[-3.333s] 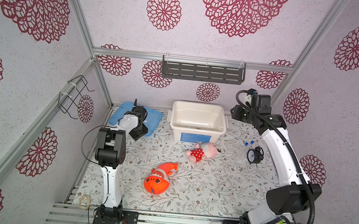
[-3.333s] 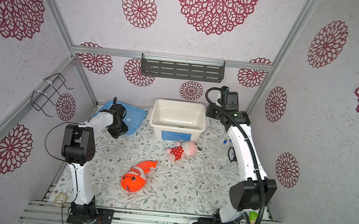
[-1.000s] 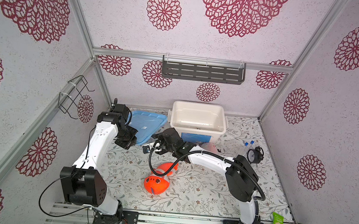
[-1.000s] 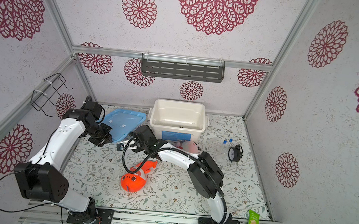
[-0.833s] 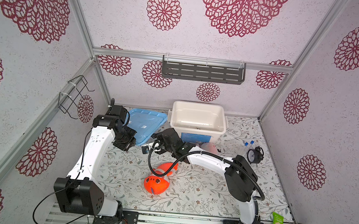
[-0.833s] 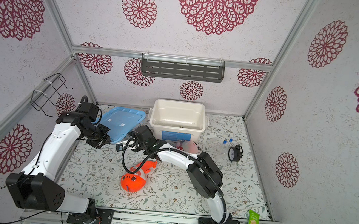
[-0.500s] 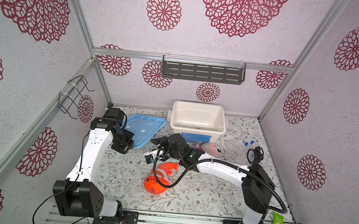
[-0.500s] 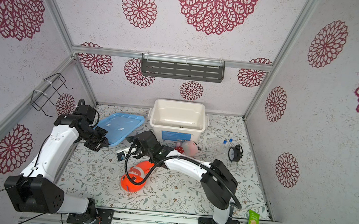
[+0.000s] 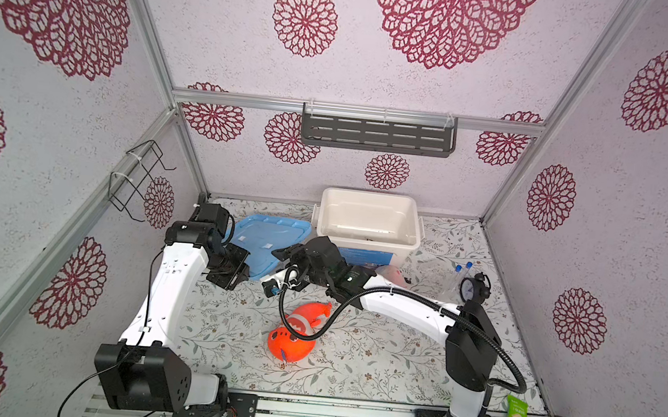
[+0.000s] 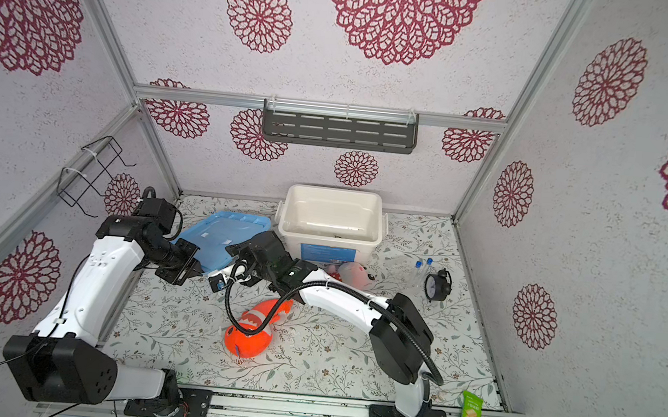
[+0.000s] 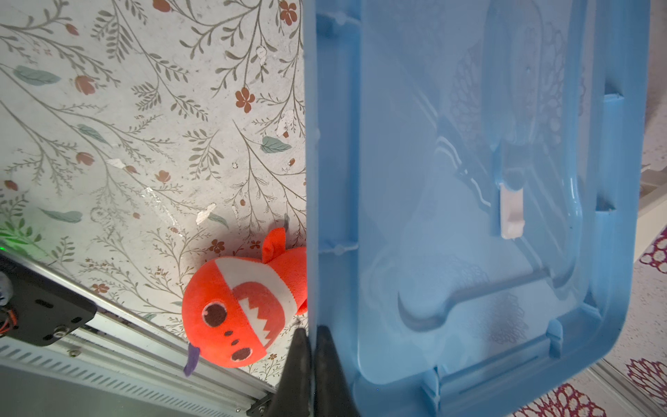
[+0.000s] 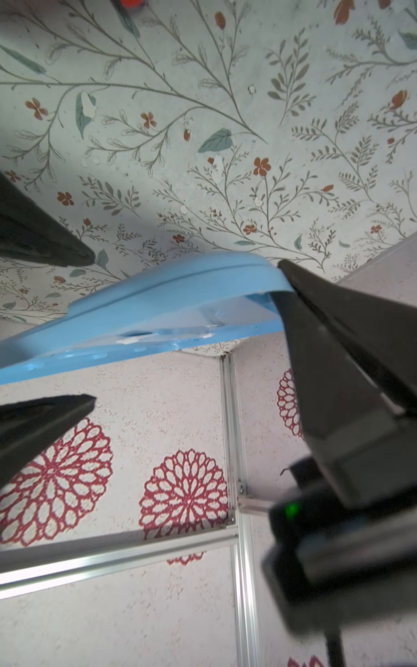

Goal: Organize the chemistry lab equipment
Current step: 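Grasp the lid's far edge with the right gripper while the left holds it up, then raise the blue lid with both grippers and swing it over the white bin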

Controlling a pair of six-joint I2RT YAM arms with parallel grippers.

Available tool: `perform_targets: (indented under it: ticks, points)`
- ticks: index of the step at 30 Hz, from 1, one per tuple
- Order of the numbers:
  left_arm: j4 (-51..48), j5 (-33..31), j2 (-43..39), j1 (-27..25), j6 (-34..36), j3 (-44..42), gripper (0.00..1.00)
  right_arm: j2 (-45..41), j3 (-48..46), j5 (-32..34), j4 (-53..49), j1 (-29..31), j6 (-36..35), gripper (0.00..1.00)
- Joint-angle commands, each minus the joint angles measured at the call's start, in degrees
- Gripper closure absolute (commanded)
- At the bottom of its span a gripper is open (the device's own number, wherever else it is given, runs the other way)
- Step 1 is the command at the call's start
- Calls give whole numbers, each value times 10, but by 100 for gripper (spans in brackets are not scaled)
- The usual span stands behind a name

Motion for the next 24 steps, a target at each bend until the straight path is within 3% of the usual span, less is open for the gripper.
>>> perform_targets:
  ticks: [1,6,9,17,19,24]
  points:
    - [-8,7,-18,4,13,13,100,9,14,36,-34,7,-25,40]
    - [-52,23,-22,4,29,19,100,24,18,71,-33,9,-40,41]
    - [-59,23,-34,4,27,13,100,24,-6,87,22,11,-49,43]
    - [-76,17,-61,5,26,17,100,17,-4,51,22,16,-53,64]
    - [-77,17,-66,6,28,17,94,14,-10,51,29,19,-57,70]
    - [-60,23,-93,27,15,12,56,-3,-30,45,40,22,-50,83]
